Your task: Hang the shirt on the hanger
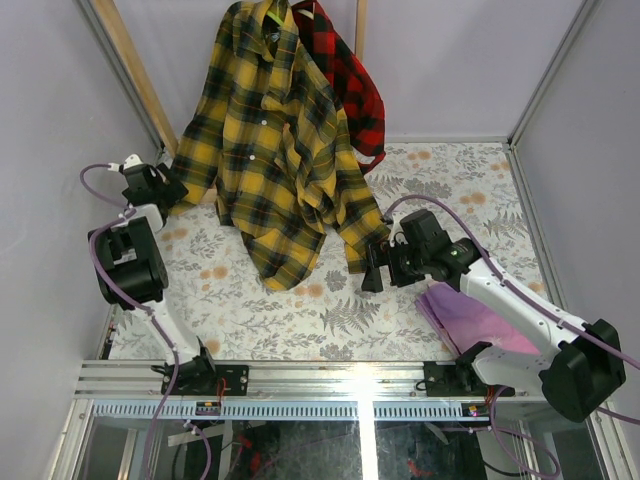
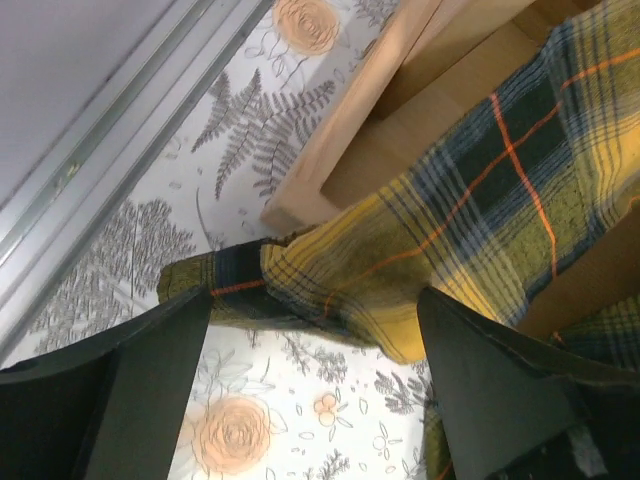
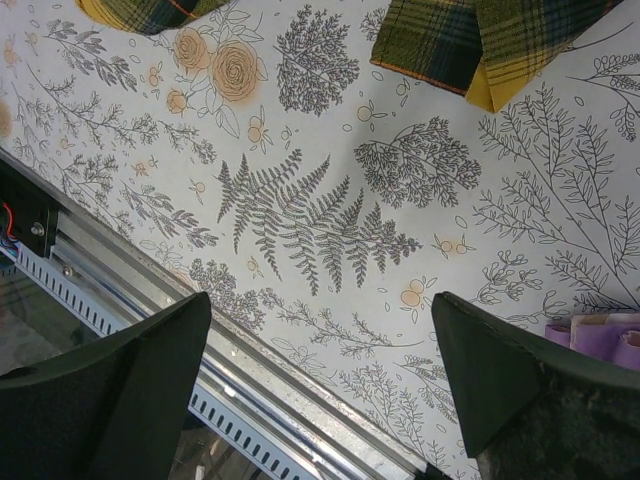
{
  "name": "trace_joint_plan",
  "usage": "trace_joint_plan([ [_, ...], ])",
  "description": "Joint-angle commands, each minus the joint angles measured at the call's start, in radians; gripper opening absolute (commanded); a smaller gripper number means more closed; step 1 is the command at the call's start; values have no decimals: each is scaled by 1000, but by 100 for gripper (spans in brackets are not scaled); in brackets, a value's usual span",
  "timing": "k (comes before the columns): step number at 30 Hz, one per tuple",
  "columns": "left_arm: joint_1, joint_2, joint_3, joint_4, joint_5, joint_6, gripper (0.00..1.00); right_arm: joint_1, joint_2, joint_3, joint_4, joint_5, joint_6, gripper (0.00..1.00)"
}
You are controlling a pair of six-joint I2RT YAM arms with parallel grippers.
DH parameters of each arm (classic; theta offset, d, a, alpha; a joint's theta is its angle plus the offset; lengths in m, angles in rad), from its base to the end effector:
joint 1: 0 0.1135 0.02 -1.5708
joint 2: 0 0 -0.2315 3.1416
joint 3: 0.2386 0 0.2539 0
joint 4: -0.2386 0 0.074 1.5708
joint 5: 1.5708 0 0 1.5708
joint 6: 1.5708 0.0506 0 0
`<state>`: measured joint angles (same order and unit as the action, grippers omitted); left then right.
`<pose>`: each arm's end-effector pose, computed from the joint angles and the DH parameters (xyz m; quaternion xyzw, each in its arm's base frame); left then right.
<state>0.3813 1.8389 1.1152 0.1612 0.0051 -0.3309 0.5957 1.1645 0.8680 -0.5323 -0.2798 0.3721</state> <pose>0.3819 0.1528 0.1519 -0.3041 0.8211 0.0099 0.4830 0.2114 0.1602 0.2211 -0.1532 0.9115 0.2821 0.2573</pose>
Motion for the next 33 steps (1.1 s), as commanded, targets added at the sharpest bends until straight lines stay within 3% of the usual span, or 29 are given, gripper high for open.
trace_joint_plan([
  [1,32,61,84,64,97,20,76,1,7,40,6,-24,-13,100],
  [7,38,32,81,30,83,-19,43,1,18,43,11,-19,-12,99],
  [8,38,20,72,22,71,-28,34,0,18,43,14,-19,-11,99],
  [9,38,-2,60,21,55,-39,16,0,18,43,16,-19,-9,99],
  [10,37,-19,42,29,46,-48,7,1,17,41,16,-18,-8,99],
  [12,38,-47,14,45,49,-60,0,1,12,37,17,-17,-4,100],
  [21,9,-121,0,27,62,-57,0,0,-18,18,15,-7,0,100],
  [23,10,-102,23,-7,25,-45,15,0,-25,16,14,-10,0,100],
  [27,13,-70,36,-11,-17,-25,59,0,-30,16,5,-6,-4,99],
  [29,13,-57,42,-1,-19,-12,66,0,-24,22,0,6,-9,100],
  [33,25,6,89,-11,8,18,68,0,-5,46,-17,19,-25,100],
])
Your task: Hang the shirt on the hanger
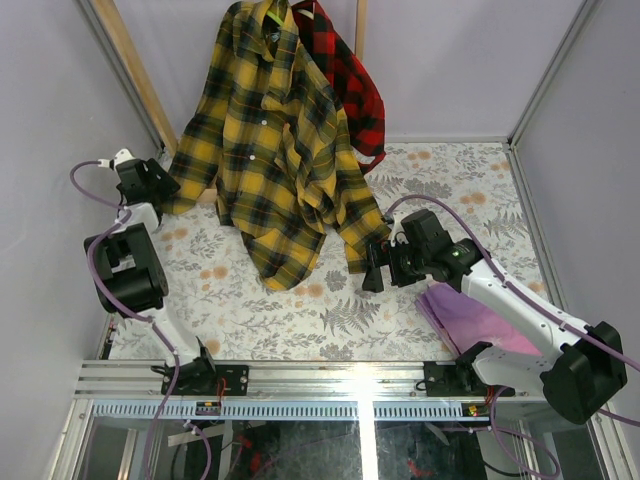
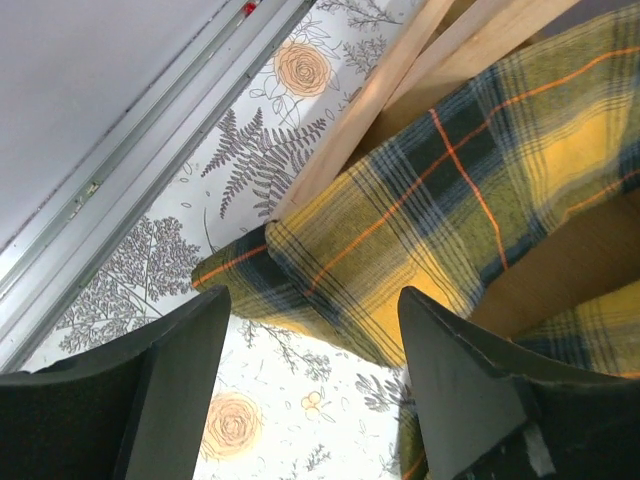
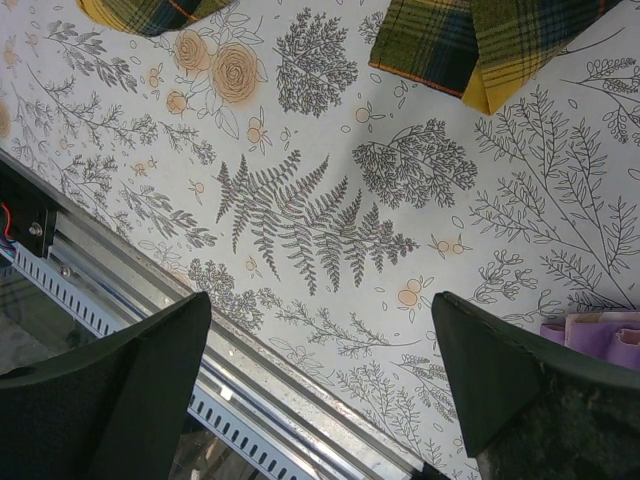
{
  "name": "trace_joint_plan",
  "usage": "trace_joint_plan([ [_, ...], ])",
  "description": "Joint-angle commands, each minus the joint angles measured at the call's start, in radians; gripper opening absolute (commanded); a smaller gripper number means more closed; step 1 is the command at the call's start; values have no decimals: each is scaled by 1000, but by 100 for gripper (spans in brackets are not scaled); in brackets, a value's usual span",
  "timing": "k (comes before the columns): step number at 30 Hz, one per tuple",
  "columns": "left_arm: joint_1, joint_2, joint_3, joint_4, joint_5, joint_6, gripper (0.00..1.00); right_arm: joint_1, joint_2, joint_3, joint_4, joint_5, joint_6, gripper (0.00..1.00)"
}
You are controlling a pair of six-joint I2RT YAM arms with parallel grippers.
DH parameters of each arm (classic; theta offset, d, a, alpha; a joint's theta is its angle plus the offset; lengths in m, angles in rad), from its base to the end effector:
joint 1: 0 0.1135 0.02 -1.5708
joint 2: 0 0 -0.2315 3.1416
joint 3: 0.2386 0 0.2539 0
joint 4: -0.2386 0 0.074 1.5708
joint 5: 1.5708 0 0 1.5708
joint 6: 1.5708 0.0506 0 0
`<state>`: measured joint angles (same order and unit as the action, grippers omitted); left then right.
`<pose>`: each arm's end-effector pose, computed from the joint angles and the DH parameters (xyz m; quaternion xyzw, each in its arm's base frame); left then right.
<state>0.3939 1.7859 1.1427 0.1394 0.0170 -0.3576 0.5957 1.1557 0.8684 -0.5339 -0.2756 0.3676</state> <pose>0.3807 0.1573 0.1796 -0.3119 0.8025 0.0019 0.5086 0.2107 0.1594 0.2232 -0.1549 0.9100 0.2813 0.2621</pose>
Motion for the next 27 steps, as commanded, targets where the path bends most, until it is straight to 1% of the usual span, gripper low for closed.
trace_joint_plan([
  [1,20,77,75,10,17,46,69,0,8,50,-19,15,-23,99],
  [5,38,134,102,19,86,60,69,0,10,49,-20,15,-30,99],
  [8,45,147,99,34,129,69,69,0,18,45,-17,16,-35,100],
  [11,49,164,97,38,132,68,69,1,33,51,-18,10,-38,100],
  [13,51,176,103,31,134,66,66,0,39,54,-16,4,-38,99],
  [18,52,173,95,32,140,53,49,1,36,56,-12,4,-38,99],
  [24,54,188,107,24,185,41,28,0,32,48,-14,4,-34,100],
  [26,54,179,103,16,177,39,15,1,32,49,-15,6,-32,100],
  [27,54,170,98,13,149,32,10,0,32,50,-16,7,-31,100],
])
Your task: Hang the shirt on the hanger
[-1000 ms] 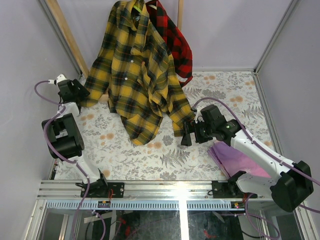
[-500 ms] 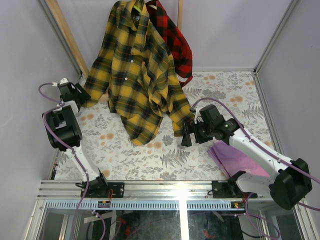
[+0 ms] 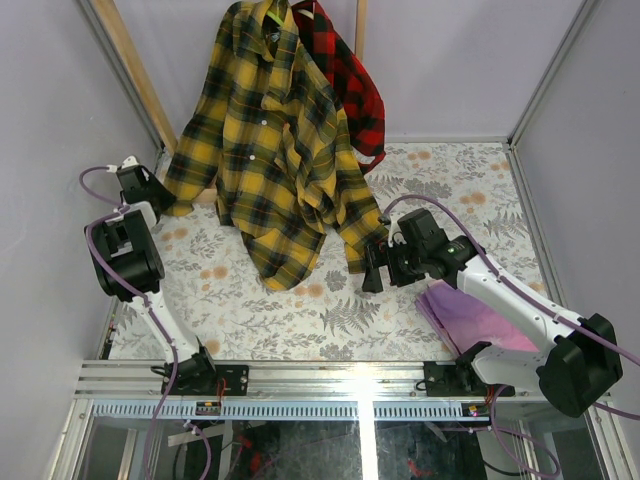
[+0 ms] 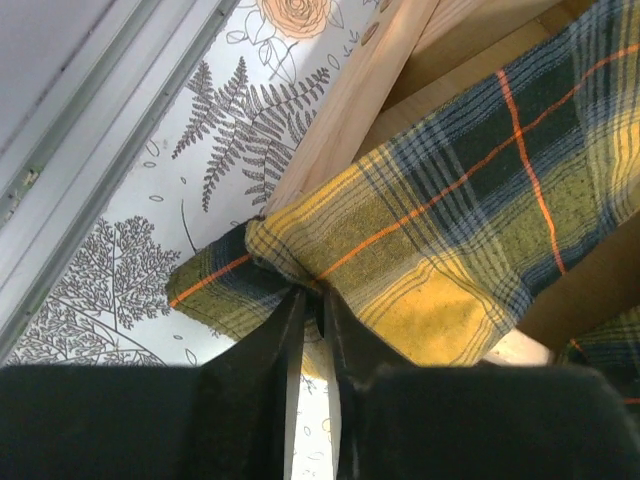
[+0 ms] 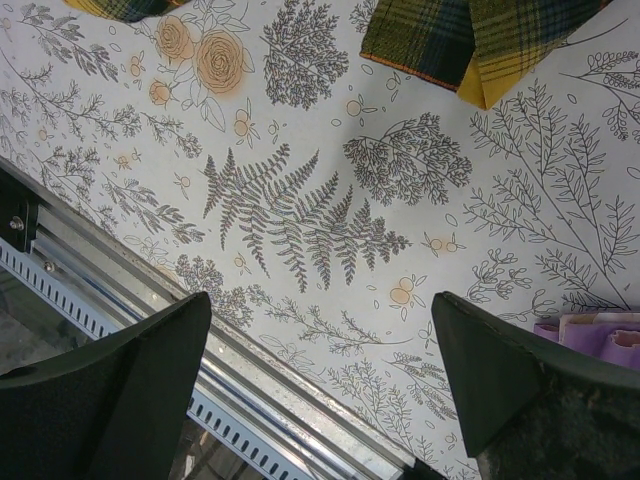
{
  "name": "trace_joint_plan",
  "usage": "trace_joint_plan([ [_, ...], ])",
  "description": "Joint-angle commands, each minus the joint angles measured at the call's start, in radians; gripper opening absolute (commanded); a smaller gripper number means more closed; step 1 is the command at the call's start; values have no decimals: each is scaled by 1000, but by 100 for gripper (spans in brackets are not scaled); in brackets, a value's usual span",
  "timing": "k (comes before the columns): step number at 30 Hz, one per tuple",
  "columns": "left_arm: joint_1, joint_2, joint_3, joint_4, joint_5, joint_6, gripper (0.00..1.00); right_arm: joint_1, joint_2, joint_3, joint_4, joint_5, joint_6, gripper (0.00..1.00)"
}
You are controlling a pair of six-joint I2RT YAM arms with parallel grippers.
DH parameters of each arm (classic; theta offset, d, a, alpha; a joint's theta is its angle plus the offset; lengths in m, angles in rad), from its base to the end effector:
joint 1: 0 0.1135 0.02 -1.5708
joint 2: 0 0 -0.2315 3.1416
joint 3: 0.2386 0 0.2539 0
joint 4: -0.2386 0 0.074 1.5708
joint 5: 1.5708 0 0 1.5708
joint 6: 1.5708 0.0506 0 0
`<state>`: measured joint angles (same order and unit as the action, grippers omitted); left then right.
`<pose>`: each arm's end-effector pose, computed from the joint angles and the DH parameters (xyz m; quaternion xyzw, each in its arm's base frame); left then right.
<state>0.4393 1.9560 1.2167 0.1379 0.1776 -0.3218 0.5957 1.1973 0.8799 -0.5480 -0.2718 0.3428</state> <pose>0.3946 0.1756 0.1361 -0.2890 0.8336 -0.0511 0.4679 0.2144 0.1617 0.2156 -0.1637 0.9165 0.2682 0.2478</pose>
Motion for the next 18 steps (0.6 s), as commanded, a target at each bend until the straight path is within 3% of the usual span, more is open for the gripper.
trace_joint_plan([
  [1,9,-10,19,11,-42,-11,5,0,-10,40,-1,4,-6,99],
  [3,8,-36,12,-6,-87,-18,0,0,-13,41,2,5,-4,100],
  [12,-29,-195,-40,-13,-73,-43,0,0,-35,29,4,8,-8,100],
  [18,-169,-261,-39,-21,-82,-51,0,1,-50,11,13,10,-4,99],
])
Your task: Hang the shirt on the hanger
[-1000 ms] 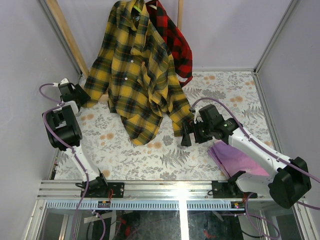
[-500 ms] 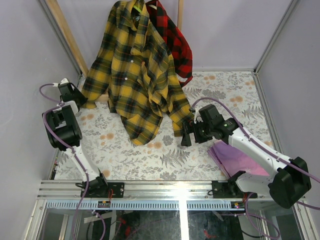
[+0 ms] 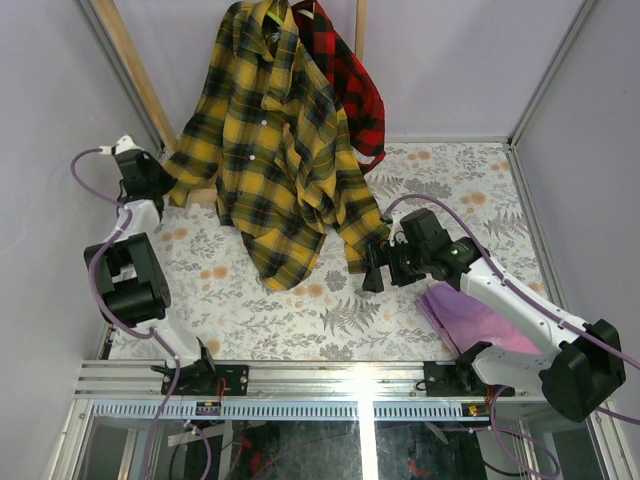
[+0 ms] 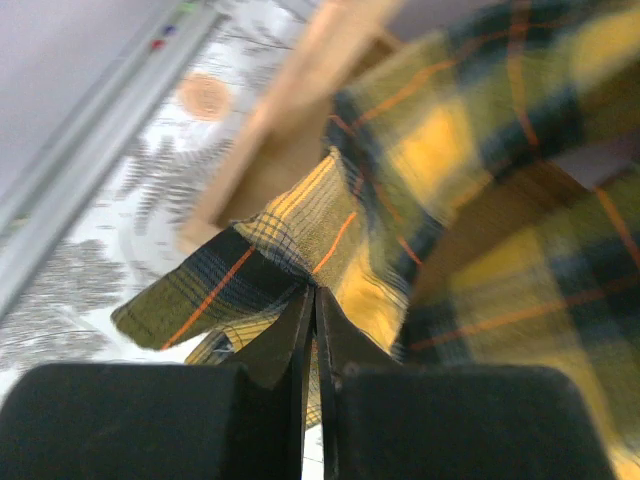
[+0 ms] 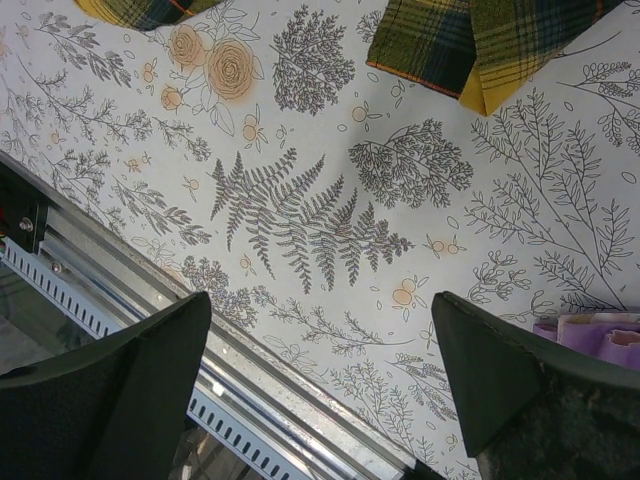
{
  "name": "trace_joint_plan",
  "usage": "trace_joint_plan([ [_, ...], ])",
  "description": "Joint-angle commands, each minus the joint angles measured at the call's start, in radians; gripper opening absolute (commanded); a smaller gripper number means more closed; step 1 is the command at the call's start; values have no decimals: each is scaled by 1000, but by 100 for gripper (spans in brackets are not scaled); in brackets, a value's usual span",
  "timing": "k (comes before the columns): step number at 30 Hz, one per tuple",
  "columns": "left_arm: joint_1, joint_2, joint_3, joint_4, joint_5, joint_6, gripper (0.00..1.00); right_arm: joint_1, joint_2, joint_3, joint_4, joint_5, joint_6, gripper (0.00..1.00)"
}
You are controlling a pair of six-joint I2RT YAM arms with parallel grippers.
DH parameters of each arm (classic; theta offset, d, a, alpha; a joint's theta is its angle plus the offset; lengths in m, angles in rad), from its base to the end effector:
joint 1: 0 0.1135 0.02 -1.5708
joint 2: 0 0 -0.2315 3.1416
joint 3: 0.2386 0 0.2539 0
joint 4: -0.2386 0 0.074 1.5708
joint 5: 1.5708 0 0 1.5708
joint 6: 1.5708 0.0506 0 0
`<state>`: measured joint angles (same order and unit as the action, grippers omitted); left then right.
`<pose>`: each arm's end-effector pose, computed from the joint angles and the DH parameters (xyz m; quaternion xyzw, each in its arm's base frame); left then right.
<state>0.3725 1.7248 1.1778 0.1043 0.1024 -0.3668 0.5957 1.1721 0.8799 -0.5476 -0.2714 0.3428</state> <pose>0.3836 0.1443 0.2119 -0.2794 0.7969 -0.0417 0.5340 0.2123 0.1603 0.2219 -0.1647 0.9119 0.2728 0.2587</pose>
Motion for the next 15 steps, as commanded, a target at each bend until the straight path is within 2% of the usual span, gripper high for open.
trace_joint_plan([
  [1,-134,-23,19,11,-17,-1,0,1,-25,11,12,8,-4,99],
  [9,-293,203,307,-39,-55,50,0,0,-19,22,-13,37,-17,100],
  [15,-305,385,501,-89,-121,86,0,0,-1,32,-25,55,-13,100],
])
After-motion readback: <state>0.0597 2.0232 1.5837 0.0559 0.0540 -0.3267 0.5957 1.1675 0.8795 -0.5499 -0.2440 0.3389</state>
